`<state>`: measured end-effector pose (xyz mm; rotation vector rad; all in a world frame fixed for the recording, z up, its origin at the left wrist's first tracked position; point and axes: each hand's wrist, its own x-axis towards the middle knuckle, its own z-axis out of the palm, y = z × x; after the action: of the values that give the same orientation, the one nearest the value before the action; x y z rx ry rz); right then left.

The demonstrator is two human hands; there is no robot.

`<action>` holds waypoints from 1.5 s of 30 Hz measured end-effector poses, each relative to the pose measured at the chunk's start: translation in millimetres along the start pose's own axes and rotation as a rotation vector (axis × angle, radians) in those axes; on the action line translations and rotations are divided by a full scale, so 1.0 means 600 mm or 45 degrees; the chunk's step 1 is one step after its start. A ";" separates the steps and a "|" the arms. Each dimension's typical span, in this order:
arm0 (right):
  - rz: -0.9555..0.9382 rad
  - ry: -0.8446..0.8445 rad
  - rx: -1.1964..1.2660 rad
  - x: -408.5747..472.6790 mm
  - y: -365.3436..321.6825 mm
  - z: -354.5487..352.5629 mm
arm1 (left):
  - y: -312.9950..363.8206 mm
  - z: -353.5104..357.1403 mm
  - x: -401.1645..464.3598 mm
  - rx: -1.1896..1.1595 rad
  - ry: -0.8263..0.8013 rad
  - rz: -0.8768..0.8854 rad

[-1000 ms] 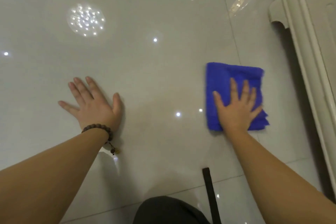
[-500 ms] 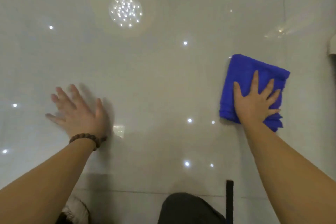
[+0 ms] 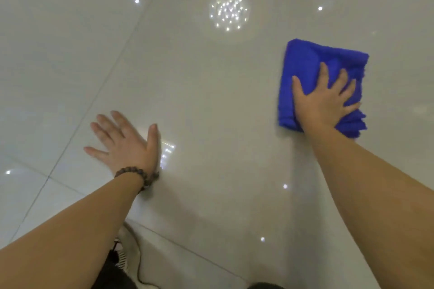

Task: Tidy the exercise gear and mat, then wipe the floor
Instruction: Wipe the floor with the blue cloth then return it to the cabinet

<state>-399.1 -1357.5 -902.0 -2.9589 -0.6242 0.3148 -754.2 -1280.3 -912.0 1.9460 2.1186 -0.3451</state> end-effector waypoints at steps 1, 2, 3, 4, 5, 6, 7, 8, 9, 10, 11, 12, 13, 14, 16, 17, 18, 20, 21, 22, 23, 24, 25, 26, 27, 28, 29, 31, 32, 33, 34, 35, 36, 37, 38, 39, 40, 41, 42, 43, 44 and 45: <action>-0.024 0.004 -0.014 -0.023 -0.032 0.012 | 0.000 -0.001 0.001 -0.010 0.004 0.000; -0.169 0.005 -0.039 -0.062 -0.067 0.027 | 0.000 -0.002 0.001 -0.015 0.003 0.000; -0.413 -0.015 -0.063 -0.110 -0.098 0.043 | -0.001 -0.003 0.001 -0.019 0.000 0.001; -0.710 -0.050 -0.104 -0.161 -0.123 0.060 | -0.001 -0.002 0.002 -0.024 0.002 0.002; -1.007 -0.085 -0.158 -0.205 -0.139 0.073 | -0.002 -0.001 0.003 -0.036 0.008 0.001; -1.241 -0.097 -0.209 -0.229 -0.145 0.081 | -0.002 0.000 0.004 -0.050 0.010 -0.005; -1.381 -0.091 -0.226 -0.225 -0.146 0.084 | -0.002 0.002 0.004 -0.054 0.011 -0.009; -1.419 -0.059 -0.203 -0.198 -0.146 0.084 | -0.002 0.003 0.005 -0.048 0.016 -0.009; -1.357 -0.017 -0.183 -0.161 -0.143 0.080 | -0.004 0.004 0.006 -0.040 0.020 -0.005; -1.232 0.028 -0.176 -0.117 -0.140 0.073 | -0.005 0.005 0.005 -0.037 0.018 0.000; -1.071 0.046 -0.165 -0.070 -0.140 0.064 | -0.006 0.007 0.006 -0.038 0.017 0.001; -0.900 0.037 -0.143 -0.024 -0.146 0.055 | -0.007 0.009 0.006 -0.032 0.022 -0.003; -0.740 0.020 -0.120 0.017 -0.155 0.045 | -0.006 0.010 0.007 -0.022 0.028 -0.005; -0.606 0.017 -0.095 0.049 -0.167 0.038 | -0.006 0.011 0.007 -0.019 0.029 -0.003; -0.371 0.036 -0.030 0.090 -0.202 0.028 | -0.005 0.010 0.007 -0.045 0.027 0.008; -0.256 0.033 0.010 0.097 -0.224 0.027 | -0.005 0.009 0.008 -0.060 0.022 0.012; -0.171 0.018 0.041 0.093 -0.249 0.030 | -0.005 0.008 0.008 -0.067 0.016 0.012; -0.243 -0.018 0.003 0.035 -0.315 0.053 | -0.007 0.009 0.008 -0.055 0.020 0.016; -0.425 -0.032 -0.043 -0.017 -0.350 0.070 | -0.008 0.009 0.008 -0.052 0.021 0.021; -0.680 -0.066 -0.079 -0.081 -0.385 0.089 | -0.009 0.010 0.008 -0.058 0.022 0.024; -0.965 -0.126 -0.123 -0.150 -0.416 0.107 | -0.010 0.011 0.009 -0.070 0.025 0.022; -1.213 -0.213 -0.177 -0.211 -0.439 0.118 | -0.009 0.010 0.009 -0.087 0.028 0.017; -1.373 -0.287 -0.231 -0.248 -0.454 0.120 | -0.009 0.009 0.010 -0.105 0.031 0.015; -1.447 -0.321 -0.254 -0.254 -0.460 0.119 | -0.009 0.008 0.009 -0.121 0.032 0.022; -1.445 -0.299 -0.246 -0.235 -0.457 0.116 | -0.010 0.008 0.009 -0.131 0.028 0.037; -1.369 -0.225 -0.222 -0.200 -0.445 0.112 | -0.012 0.007 0.008 -0.139 0.022 0.054; -1.240 -0.135 -0.199 -0.156 -0.422 0.106 | -0.013 0.007 0.008 -0.147 0.014 0.069; -0.848 -0.031 -0.141 -0.067 -0.338 0.076 | -0.015 0.008 0.008 -0.160 -0.009 0.084; -0.615 -0.002 -0.110 -0.034 -0.283 0.059 | -0.015 0.008 0.008 -0.171 -0.013 0.086; -0.383 0.022 -0.065 -0.015 -0.227 0.041 | -0.014 0.007 0.008 -0.183 -0.015 0.087; -0.174 0.044 -0.007 -0.013 -0.180 0.028 | -0.014 0.006 0.009 -0.192 -0.020 0.088; -0.010 0.059 0.037 -0.024 -0.152 0.023 | -0.015 0.007 0.010 -0.192 -0.030 0.092; 0.098 0.071 0.055 -0.045 -0.142 0.028 | -0.015 0.007 0.010 -0.188 -0.039 0.095; 0.130 0.092 0.056 -0.075 -0.152 0.042 | -0.016 0.008 0.009 -0.186 -0.041 0.101; 0.078 0.099 0.058 -0.107 -0.176 0.059 | -0.016 0.008 0.009 -0.194 -0.034 0.109; -0.050 0.089 0.047 -0.143 -0.208 0.077 | -0.016 0.008 0.008 -0.200 -0.029 0.113; -0.217 0.073 0.022 -0.178 -0.241 0.094 | -0.015 0.007 0.010 -0.202 -0.029 0.112; -0.386 0.049 -0.012 -0.212 -0.267 0.107 | -0.014 0.006 0.012 -0.200 -0.033 0.107; -0.537 0.009 -0.045 -0.237 -0.275 0.110 | -0.012 0.004 0.011 -0.198 -0.039 0.095; -0.649 -0.016 -0.084 -0.250 -0.263 0.107 | -0.013 0.002 0.009 -0.194 -0.046 0.086; -0.677 -0.009 -0.117 -0.252 -0.228 0.103 | -0.014 0.001 0.007 -0.187 -0.054 0.092; -0.598 0.010 -0.130 -0.251 -0.175 0.098 | -0.014 0.001 0.007 -0.175 -0.059 0.104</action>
<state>-587.6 -1320.5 -917.3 -2.7812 -1.3307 0.2306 -762.9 -1277.3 -913.9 1.9200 1.9727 -0.2209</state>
